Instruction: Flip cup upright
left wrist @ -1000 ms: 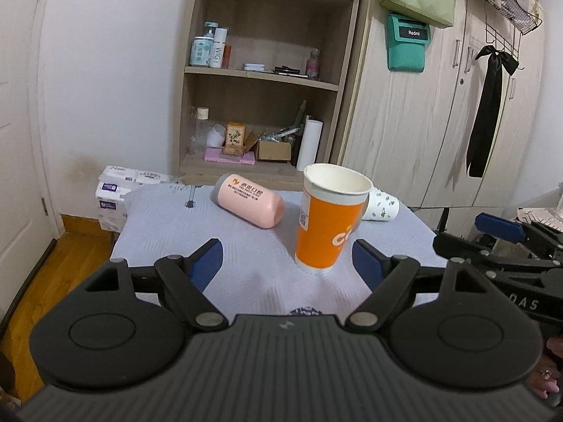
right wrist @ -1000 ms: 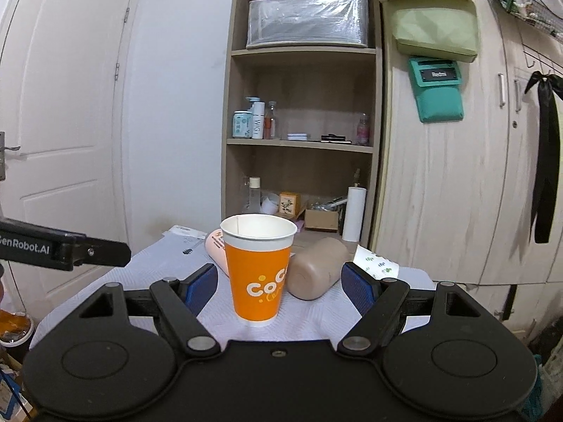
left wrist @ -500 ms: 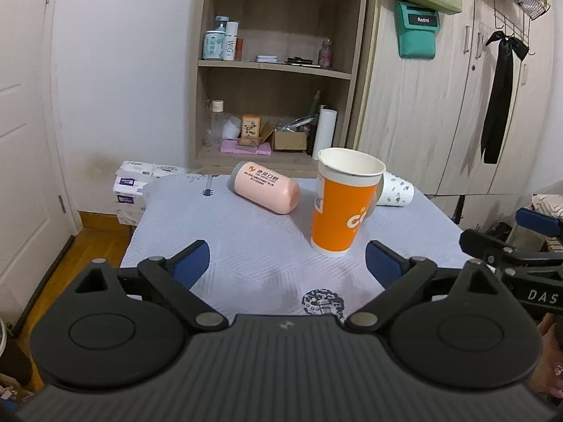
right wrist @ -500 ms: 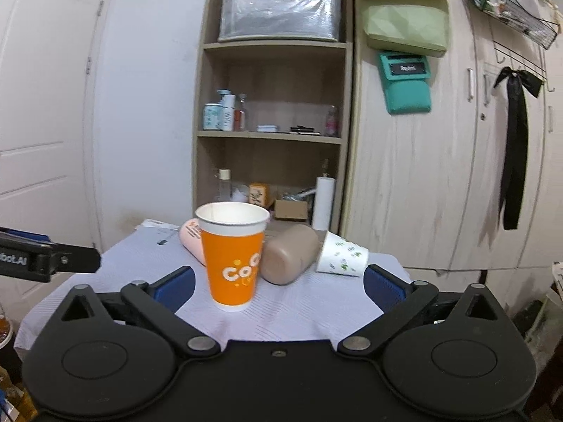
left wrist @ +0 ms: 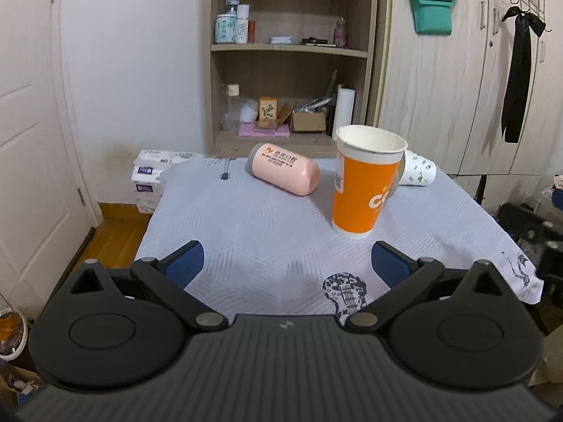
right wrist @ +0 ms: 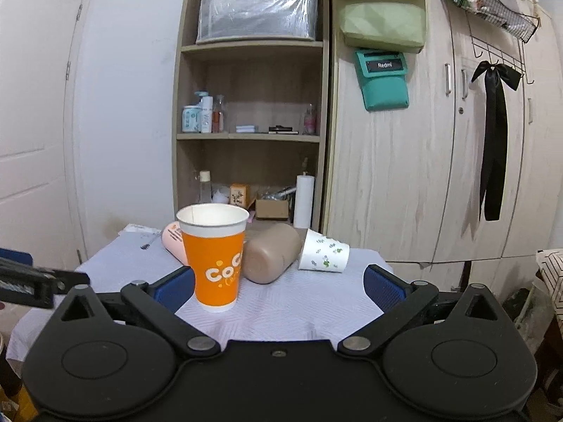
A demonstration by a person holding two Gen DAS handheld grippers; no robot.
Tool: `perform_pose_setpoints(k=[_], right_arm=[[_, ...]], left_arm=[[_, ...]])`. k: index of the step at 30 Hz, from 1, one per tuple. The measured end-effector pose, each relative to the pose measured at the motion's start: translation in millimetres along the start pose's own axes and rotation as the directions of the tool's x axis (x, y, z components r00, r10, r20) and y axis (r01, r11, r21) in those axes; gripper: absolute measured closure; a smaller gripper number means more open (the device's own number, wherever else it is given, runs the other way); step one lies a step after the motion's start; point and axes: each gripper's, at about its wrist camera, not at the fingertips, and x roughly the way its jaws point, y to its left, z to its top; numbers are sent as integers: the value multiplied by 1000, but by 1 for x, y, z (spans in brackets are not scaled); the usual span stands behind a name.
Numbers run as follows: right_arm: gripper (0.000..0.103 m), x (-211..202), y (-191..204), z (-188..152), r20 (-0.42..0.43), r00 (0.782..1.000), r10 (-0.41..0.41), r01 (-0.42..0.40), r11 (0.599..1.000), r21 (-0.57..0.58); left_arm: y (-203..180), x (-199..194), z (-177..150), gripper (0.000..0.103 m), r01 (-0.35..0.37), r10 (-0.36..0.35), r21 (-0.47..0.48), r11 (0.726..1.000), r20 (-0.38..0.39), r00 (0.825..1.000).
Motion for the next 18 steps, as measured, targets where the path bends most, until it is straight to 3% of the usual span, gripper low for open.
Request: perform_pose_setpoints(k=[9,18], right_arm=[[0,-1,9,-2,4,1000,11,-11,999,-31],[0,1,9,-3,-8,1000,-21,21,999,-27]], left_arm=[[5,12,-3,0,-35,32,-41,999,-73,997],[2,12,-4,0,-40,38,-26,999,-81,996]])
